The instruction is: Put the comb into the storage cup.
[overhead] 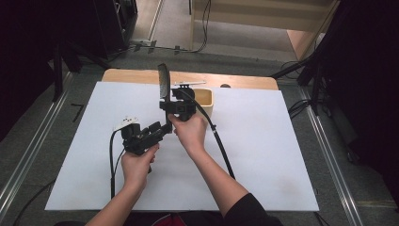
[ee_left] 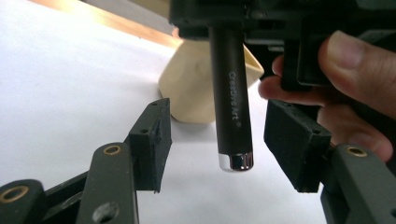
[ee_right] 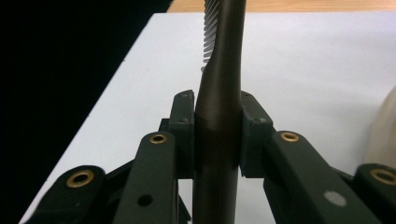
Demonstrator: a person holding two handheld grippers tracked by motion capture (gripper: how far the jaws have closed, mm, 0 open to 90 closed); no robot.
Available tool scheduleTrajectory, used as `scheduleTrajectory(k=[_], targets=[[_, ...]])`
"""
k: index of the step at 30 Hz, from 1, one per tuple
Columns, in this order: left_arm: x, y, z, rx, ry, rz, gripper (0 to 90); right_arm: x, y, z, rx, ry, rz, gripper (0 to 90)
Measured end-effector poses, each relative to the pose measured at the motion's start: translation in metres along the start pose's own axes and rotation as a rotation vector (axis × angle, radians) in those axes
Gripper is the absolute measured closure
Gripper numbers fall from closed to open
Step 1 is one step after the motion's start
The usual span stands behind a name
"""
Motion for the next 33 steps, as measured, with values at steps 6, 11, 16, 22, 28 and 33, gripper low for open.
scheduleTrajectory(k=[6,11,16,22,28,33], targets=[[-0.002,0.002,0.003,-0.001,-0.079,-0.020,41.8,0.003,0.001,-0.003,0.033,0.046,-0.045,69.9],[-0.004,0.002,0.001,-0.019,-0.143,-0.012,41.7,0.004,0.004,-0.006,0.053,0.057,-0.063,69.9],[-0.007,-0.001,0.000,-0.016,-0.212,-0.027,38.8,0.005,0.007,-0.009,0.071,0.074,-0.075,69.9],[-0.005,-0.001,0.002,-0.040,-0.268,-0.035,37.5,0.005,0.009,-0.012,0.076,0.094,-0.082,69.9],[-0.002,-0.003,0.004,-0.087,-0.316,-0.035,36.5,0.006,0.009,-0.015,0.089,0.112,-0.081,69.9],[-0.002,-0.005,0.003,-0.156,-0.375,-0.037,36.5,0.007,0.009,-0.017,0.100,0.119,-0.071,69.9]])
Point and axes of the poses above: each handheld gripper's, and its own axes: x roughly backward along the jaws, z roughly out of its top, y roughly to its right, the point moved 2 cm from there along -x, roughly forward along the jaws, and after that the axes turned 2 degrees about -y, right-handed, at the moved point
